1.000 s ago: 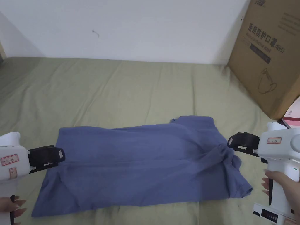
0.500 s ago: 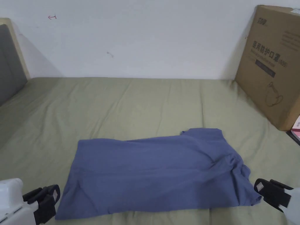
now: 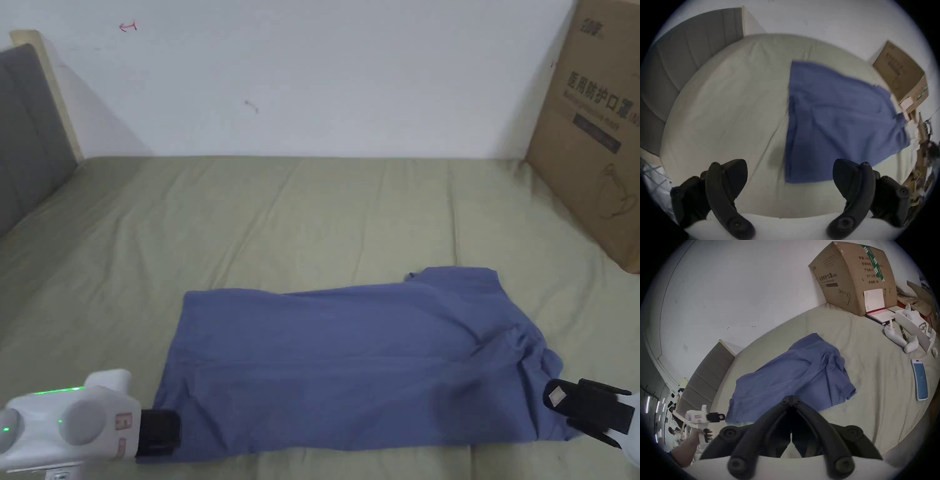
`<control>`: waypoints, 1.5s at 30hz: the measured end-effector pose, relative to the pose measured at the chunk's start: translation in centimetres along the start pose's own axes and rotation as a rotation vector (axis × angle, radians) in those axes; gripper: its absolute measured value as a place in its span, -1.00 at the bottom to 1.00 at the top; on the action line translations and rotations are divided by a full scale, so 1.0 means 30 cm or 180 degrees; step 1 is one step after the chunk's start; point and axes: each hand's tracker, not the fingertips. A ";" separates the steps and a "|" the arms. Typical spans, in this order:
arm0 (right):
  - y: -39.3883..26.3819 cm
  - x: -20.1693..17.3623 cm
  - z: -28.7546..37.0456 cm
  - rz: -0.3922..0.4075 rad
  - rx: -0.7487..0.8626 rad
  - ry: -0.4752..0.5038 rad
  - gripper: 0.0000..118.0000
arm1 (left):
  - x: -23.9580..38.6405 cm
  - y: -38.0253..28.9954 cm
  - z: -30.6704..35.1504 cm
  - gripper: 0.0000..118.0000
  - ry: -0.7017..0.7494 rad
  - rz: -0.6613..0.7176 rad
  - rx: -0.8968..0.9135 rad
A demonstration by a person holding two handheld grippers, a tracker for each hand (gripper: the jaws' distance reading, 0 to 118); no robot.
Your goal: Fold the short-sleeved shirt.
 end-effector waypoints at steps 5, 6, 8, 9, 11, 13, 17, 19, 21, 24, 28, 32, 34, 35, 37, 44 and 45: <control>0.007 0.027 -0.018 0.0007 -0.0085 0.0038 -1.00 | 0.053 -0.045 -0.027 0.61 0.0034 -0.0120 0.0022; 0.013 0.036 -0.026 0.0030 -0.0110 -0.0043 -1.00 | 0.051 -0.054 0.006 0.26 -0.0083 -0.0157 0.0109; 0.031 0.097 -0.066 -0.0072 -0.0314 -0.0018 -1.00 | 0.076 -0.071 0.067 -0.95 -0.0234 -0.0368 0.0340; 0.042 0.124 -0.092 -0.0140 -0.0399 -0.0047 -1.00 | 0.087 -0.076 0.084 -0.95 -0.0502 -0.0356 0.0343; 0.069 0.166 -0.139 -0.0133 -0.0478 -0.0238 -1.00 | 0.082 -0.094 0.129 -0.95 -0.0810 -0.0199 0.0362; 0.119 0.204 -0.183 0.0046 -0.0446 -0.0548 -0.31 | 0.083 -0.106 0.171 -0.95 -0.0680 -0.0182 0.0484; 0.202 0.293 -0.307 -0.0060 -0.0783 -0.0950 0.88 | 0.037 -0.068 0.219 -0.95 -0.0584 -0.0114 0.0582; 0.218 0.345 -0.364 -0.0234 -0.0855 -0.0904 0.88 | 0.017 -0.051 0.228 -0.95 -0.0549 -0.0065 0.0579; 0.210 0.382 -0.428 -0.0280 -0.1091 -0.0928 0.88 | -0.011 -0.050 0.214 -0.95 -0.0577 0.0051 0.0514; 0.168 0.410 -0.484 -0.0239 -0.1337 -0.0899 0.72 | -0.011 -0.043 0.192 -0.95 -0.0604 0.0121 0.0443; 0.149 0.352 -0.422 0.0359 -0.1231 -0.0901 -0.84 | 0.004 -0.037 0.183 -0.95 -0.0567 0.0039 0.0389; 0.178 0.314 -0.303 0.0301 -0.1116 -0.0777 -0.85 | -0.011 -0.026 0.240 -0.95 -0.0638 -0.0015 0.0547; 0.194 0.302 -0.215 0.0303 -0.1070 -0.0679 -0.85 | -0.034 -0.013 0.294 -0.95 -0.0709 -0.0010 0.0535; 0.194 0.298 -0.167 0.0299 -0.1060 -0.0662 -0.85 | -0.043 -0.015 0.318 -0.95 -0.0698 -0.0029 0.0555; 0.181 0.301 -0.072 0.0188 -0.1064 -0.0559 -0.85 | -0.073 -0.037 0.374 -0.95 -0.0694 -0.0065 0.0578; -0.056 0.350 0.089 -0.0185 -0.1355 -0.0556 -0.85 | -0.135 -0.232 0.356 -0.95 -0.0900 -0.0022 0.0021; -0.094 0.365 0.085 -0.0242 -0.1405 -0.0590 -0.85 | -0.133 -0.263 0.328 -0.95 -0.0883 -0.0014 -0.0124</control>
